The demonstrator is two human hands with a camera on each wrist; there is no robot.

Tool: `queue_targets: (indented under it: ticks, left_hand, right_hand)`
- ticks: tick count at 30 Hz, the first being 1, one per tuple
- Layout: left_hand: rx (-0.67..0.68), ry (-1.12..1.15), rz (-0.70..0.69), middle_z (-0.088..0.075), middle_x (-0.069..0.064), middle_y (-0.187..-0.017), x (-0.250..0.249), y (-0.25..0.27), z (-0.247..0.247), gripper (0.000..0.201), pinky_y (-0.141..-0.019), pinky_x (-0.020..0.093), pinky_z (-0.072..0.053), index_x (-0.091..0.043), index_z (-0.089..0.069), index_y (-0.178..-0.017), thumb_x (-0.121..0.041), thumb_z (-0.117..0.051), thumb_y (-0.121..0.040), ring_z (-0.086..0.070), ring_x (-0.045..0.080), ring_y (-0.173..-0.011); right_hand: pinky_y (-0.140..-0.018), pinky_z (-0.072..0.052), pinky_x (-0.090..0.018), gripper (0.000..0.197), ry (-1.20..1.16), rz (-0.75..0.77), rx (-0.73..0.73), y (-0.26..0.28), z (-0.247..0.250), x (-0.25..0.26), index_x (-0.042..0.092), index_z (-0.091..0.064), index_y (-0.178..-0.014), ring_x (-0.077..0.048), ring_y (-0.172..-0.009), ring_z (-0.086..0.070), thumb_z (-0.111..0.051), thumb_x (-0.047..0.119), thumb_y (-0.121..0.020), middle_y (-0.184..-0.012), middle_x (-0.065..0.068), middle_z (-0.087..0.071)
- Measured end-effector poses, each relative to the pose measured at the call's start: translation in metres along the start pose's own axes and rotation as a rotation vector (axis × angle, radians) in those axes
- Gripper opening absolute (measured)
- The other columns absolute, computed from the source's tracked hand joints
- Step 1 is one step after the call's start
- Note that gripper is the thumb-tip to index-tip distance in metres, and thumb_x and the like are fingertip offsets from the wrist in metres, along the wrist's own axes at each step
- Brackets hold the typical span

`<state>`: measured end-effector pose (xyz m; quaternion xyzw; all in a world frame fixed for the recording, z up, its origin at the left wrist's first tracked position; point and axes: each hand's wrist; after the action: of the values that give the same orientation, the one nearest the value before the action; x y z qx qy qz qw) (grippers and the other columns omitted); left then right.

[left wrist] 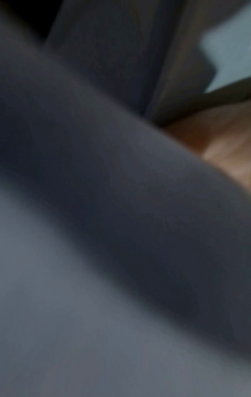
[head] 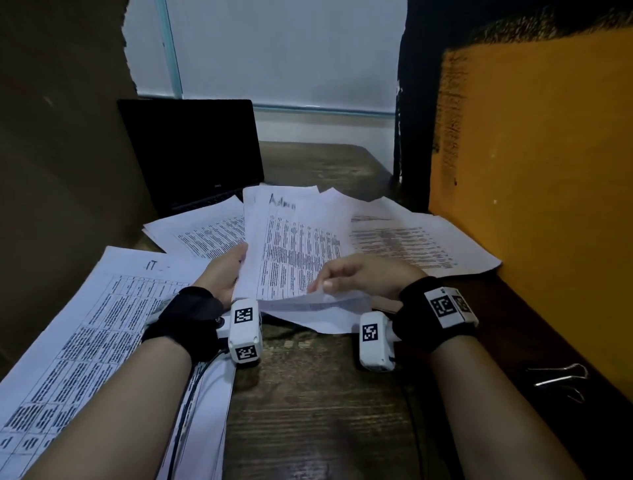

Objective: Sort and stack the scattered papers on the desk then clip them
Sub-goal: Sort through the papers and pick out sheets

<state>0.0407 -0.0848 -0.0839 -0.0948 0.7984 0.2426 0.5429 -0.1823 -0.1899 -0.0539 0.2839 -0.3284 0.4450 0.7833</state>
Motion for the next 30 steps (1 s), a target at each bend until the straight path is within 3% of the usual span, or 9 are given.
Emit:
queue_targets:
  ticks: [3,7,9,12,17,22,25,27,30]
  left_hand:
    - [0.008,-0.134,-0.040,-0.052,0.004,-0.138,0.000,-0.003,-0.002,0.049,-0.084,0.026,-0.048,-0.013,-0.039,-0.144,-0.033,-0.046,-0.099,-0.060,0.019,-0.110]
    - [0.002,-0.216,-0.117,-0.064,0.007,-0.107,0.003,-0.011,0.001,0.051,-0.049,0.021,-0.054,-0.010,-0.038,-0.142,-0.001,-0.053,-0.094,-0.071,0.016,-0.069]
    - [-0.005,-0.171,-0.113,-0.065,0.011,-0.105,0.001,-0.009,0.001,0.051,-0.046,0.026,-0.054,-0.010,-0.036,-0.141,-0.001,-0.052,-0.094,-0.072,0.016,-0.060]
    - [0.042,-0.058,-0.086,-0.063,0.016,-0.118,0.000,-0.007,-0.001,0.053,-0.049,0.034,-0.057,-0.013,-0.036,-0.142,-0.003,-0.054,-0.094,-0.073,0.025,-0.067]
    - [0.011,-0.074,-0.077,-0.045,0.011,-0.137,0.002,-0.005,-0.004,0.082,-0.048,0.033,-0.058,-0.026,-0.011,-0.152,0.015,-0.046,-0.091,-0.064,0.031,-0.083]
    - [0.081,-0.270,-0.139,-0.029,0.004,-0.155,0.003,-0.004,-0.004,0.062,-0.092,0.028,-0.044,-0.018,-0.035,-0.146,0.011,-0.045,-0.093,-0.049,0.024,-0.122]
    - [0.101,-0.310,-0.132,-0.038,0.000,-0.146,0.004,-0.006,-0.001,0.056,-0.093,0.019,-0.044,-0.015,-0.044,-0.141,0.013,-0.043,-0.093,-0.049,0.020,-0.126]
    - [0.139,-0.327,-0.087,-0.036,0.004,-0.151,0.004,-0.011,0.003,0.056,-0.108,0.032,-0.039,-0.020,-0.053,-0.131,0.017,-0.038,-0.091,-0.037,0.029,-0.138]
    - [0.161,-0.342,-0.040,-0.039,0.009,-0.150,0.005,-0.016,0.007,0.059,-0.107,0.045,-0.039,-0.020,-0.062,-0.120,0.020,-0.031,-0.089,-0.041,0.037,-0.134]
  right_hand:
    - [-0.098,-0.040,-0.032,0.026,-0.029,-0.057,-0.116,0.002,-0.002,0.004,0.016,-0.069,-0.104,-0.015,-0.105,-0.060,-0.058,0.036,-0.095,-0.109,0.002,-0.068]
    - [-0.089,-0.050,-0.039,0.038,-0.338,-0.292,-0.730,0.007,0.028,-0.025,0.020,-0.067,-0.110,-0.024,-0.104,-0.063,-0.063,0.047,-0.084,-0.106,-0.001,-0.069]
    - [-0.093,-0.047,-0.040,0.070,-0.432,-0.469,-1.107,0.021,0.052,-0.054,0.015,-0.054,-0.128,-0.035,-0.118,-0.055,-0.058,0.052,-0.069,-0.127,-0.013,-0.057]
    - [-0.096,-0.046,-0.048,0.077,-0.701,-0.684,-1.467,0.043,0.077,-0.094,0.019,-0.038,-0.138,-0.036,-0.123,-0.049,-0.057,0.036,-0.065,-0.144,-0.007,-0.041]
    - [-0.076,-0.055,-0.039,0.030,-1.156,-0.436,-1.284,0.035,0.075,-0.089,0.001,-0.055,-0.112,-0.033,-0.095,-0.064,-0.057,0.007,-0.083,-0.113,-0.016,-0.063]
    - [-0.085,-0.052,-0.039,0.003,-1.011,-0.407,-0.885,0.027,0.048,-0.071,0.010,-0.059,-0.094,-0.025,-0.088,-0.062,-0.058,0.009,-0.092,-0.100,-0.011,-0.065]
    - [-0.088,-0.050,-0.037,0.011,-0.751,-0.313,-0.903,0.031,0.044,-0.054,0.013,-0.063,-0.097,-0.022,-0.093,-0.062,-0.055,0.006,-0.094,-0.113,-0.012,-0.065]
    - [-0.094,-0.050,-0.030,0.024,-0.539,-0.112,-0.964,0.037,0.049,-0.039,0.012,-0.065,-0.117,-0.018,-0.110,-0.061,-0.053,0.009,-0.097,-0.126,-0.008,-0.062]
    - [-0.088,-0.052,-0.019,0.026,-0.735,0.255,-0.939,0.044,0.055,-0.006,0.017,-0.066,-0.119,-0.008,-0.111,-0.062,-0.056,0.014,-0.095,-0.128,-0.001,-0.062]
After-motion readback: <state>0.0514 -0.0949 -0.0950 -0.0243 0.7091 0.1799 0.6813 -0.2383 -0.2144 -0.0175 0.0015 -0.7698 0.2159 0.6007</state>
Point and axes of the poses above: each hand's wrist, its own y-axis away from the middle knuckle, its own z-axis out of the back of the hand, x = y × z
